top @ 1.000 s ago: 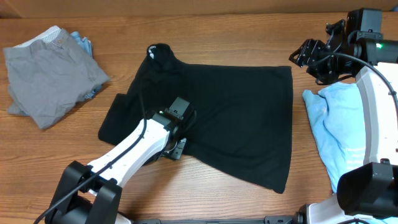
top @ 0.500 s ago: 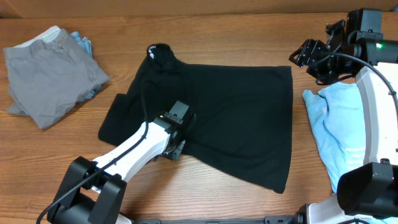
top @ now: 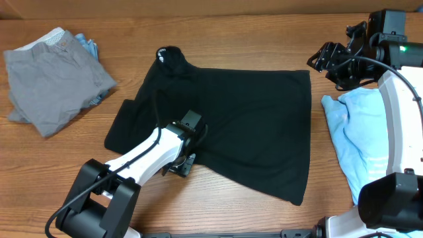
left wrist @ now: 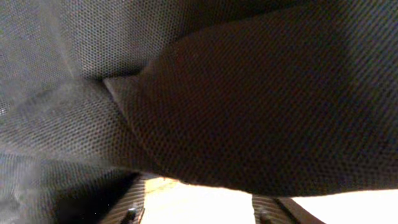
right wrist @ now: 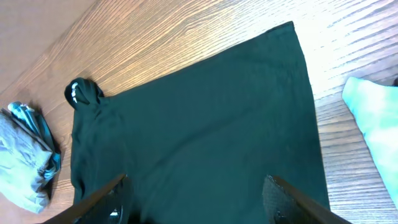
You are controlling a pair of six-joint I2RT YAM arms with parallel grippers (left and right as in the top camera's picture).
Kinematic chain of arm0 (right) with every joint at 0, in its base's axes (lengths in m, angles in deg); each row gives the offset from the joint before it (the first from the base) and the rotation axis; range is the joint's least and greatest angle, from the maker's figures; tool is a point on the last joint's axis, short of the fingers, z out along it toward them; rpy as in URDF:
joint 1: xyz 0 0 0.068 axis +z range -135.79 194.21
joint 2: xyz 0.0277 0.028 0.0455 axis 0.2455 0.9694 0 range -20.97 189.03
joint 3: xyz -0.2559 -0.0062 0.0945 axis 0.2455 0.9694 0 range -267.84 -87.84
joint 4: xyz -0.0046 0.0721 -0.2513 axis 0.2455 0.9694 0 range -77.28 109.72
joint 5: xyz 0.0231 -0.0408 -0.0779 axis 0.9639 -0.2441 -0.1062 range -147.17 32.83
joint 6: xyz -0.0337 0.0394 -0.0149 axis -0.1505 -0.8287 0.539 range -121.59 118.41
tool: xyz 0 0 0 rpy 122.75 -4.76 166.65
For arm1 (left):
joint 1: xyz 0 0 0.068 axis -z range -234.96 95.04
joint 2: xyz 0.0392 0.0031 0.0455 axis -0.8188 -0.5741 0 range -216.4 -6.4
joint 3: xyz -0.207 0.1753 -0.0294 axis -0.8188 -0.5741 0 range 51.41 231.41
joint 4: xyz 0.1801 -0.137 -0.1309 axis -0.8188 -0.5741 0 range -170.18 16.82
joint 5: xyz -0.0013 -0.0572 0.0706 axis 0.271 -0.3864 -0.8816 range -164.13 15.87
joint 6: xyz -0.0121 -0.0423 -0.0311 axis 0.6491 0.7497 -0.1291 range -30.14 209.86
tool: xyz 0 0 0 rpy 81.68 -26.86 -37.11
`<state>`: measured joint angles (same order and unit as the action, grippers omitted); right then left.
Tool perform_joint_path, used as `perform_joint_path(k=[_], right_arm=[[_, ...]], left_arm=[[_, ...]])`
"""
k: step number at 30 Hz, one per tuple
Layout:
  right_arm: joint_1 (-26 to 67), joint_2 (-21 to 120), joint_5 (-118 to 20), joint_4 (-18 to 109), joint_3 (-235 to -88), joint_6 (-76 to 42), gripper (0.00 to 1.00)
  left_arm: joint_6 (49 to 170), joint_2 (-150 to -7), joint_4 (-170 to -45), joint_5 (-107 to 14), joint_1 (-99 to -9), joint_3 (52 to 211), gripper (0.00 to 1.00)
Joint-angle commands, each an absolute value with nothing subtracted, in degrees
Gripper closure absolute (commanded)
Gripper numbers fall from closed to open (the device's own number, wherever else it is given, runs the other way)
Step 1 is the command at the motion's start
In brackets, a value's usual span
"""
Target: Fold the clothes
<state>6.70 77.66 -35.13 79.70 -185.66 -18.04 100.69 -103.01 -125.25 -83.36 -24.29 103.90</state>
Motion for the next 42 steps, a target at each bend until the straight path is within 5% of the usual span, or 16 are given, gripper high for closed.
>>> perform_joint_path(k=[1, 6, 9, 19, 25, 27, 29, 37, 40, 42], right_arm=[[6.7, 77.2, -35.7, 79.3, -186.2, -17.6, 0.29], [6.7, 77.2, -35.7, 79.5, -186.2, -17.6, 0.29], [6.7, 77.2, -35.7, 79.5, -186.2, -17.6, 0.29], [6.7, 77.2, -35.7, 79.5, -186.2, -17.6, 0.29], [6.7, 77.2, -35.7, 79.5, -186.2, -17.6, 0.29], [6.7, 77.2, -35.7, 79.4, -186.2, -17.6, 0.29], [6.7, 77.2, -35.7, 79.4, -186.2, -17.6, 0.29], [6.7, 77.2, -35.7, 79.5, -186.2, -17.6, 0.29], [6.7, 77.2, -35.7, 79.5, -186.2, -17.6, 0.29], [6.7, 77.2, -35.7, 79.5, -186.2, -17.6, 0.29]], left_arm=[[101.8, -103.3, -124.9, -85.5, -24.2, 104.6, 0.40], [101.6, -103.3, -122.3, -86.8, -24.2, 104.6, 0.42], [101.5, -103.3, -120.7, -86.7, -24.2, 104.6, 0.62], [101.4, -103.4, -119.4, -86.5, -24.2, 104.6, 0.96], [101.4, -103.3, -122.0, -84.6, -24.2, 104.9, 0.96], [101.4, -103.3, -122.4, -84.7, -24.2, 104.9, 0.59], [101.4, -103.3, -122.6, -85.4, -24.2, 104.9, 0.48], [101.4, -103.3, -124.5, -88.2, -24.2, 106.9, 0.53], [101.4, -103.3, -124.6, -88.0, -24.2, 107.7, 0.71], [101.4, -103.3, -125.5, -87.6, -24.2, 108.6, 0.74]])
